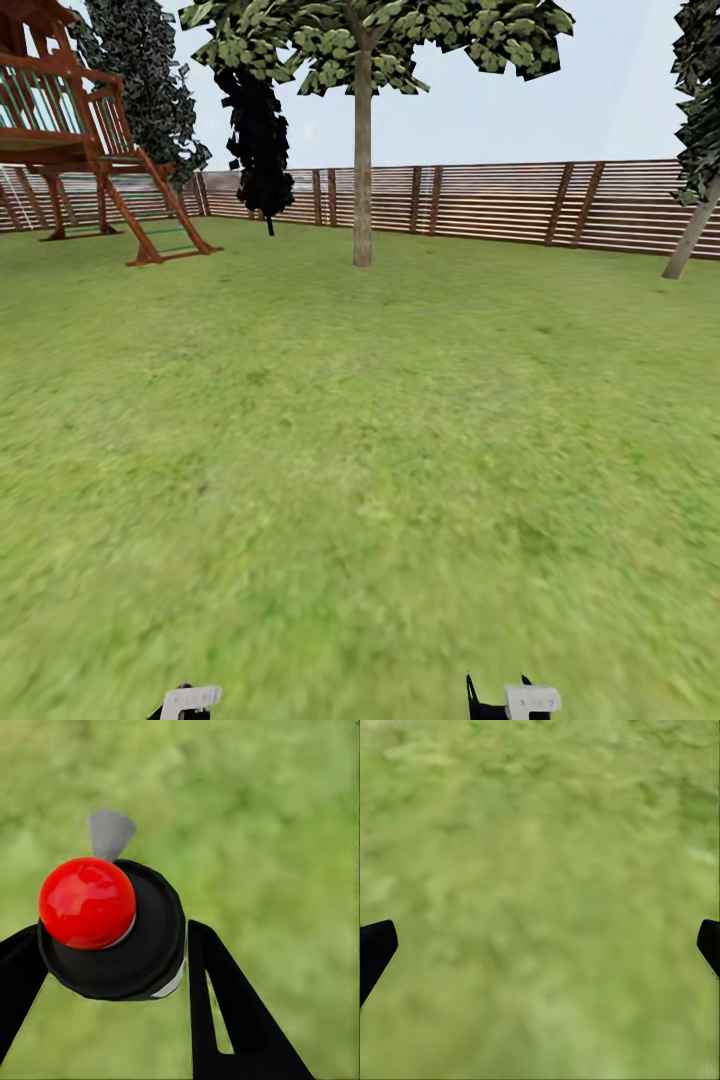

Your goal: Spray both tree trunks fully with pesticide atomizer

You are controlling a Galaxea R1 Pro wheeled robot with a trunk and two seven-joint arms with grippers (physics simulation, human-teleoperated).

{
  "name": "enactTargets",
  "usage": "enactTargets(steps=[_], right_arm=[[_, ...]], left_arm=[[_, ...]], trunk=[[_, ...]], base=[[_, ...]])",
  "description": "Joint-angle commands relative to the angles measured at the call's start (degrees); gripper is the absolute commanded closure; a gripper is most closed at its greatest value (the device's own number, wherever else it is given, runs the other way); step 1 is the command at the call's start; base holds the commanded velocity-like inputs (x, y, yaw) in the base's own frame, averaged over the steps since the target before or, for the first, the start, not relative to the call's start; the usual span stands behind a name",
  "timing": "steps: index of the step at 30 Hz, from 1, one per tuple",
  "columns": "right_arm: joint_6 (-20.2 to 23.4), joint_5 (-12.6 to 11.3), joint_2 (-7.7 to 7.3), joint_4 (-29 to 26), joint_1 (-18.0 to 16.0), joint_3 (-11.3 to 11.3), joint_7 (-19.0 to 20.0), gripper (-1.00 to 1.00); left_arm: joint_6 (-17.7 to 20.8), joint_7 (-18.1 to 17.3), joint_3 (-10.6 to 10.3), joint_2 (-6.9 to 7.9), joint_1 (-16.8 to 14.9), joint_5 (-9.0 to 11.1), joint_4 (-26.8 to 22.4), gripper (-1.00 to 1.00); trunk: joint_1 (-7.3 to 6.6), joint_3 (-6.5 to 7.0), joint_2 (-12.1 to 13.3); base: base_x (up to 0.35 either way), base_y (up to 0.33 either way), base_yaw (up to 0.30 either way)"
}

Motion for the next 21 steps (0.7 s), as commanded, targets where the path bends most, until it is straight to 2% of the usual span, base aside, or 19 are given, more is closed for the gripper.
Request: enactTargets(steps=[1, 21], right_arm=[[0.0, 0.0, 0.0, 0.0, 0.0, 0.0, 0.0, -1.0], [0.0, 0.0, 0.0, 0.0, 0.0, 0.0, 0.0, -1.0]], left_arm=[[0.0, 0.0, 0.0, 0.0, 0.0, 0.0, 0.0, 1.0], [0.0, 0.0, 0.0, 0.0, 0.0, 0.0, 0.0, 1.0]], trunk=[[0.0, 0.04, 0.0], [0.0, 0.09, 0.0]], base=[[0.338, 0.0, 0.0], [0.338, 0.0, 0.0]])
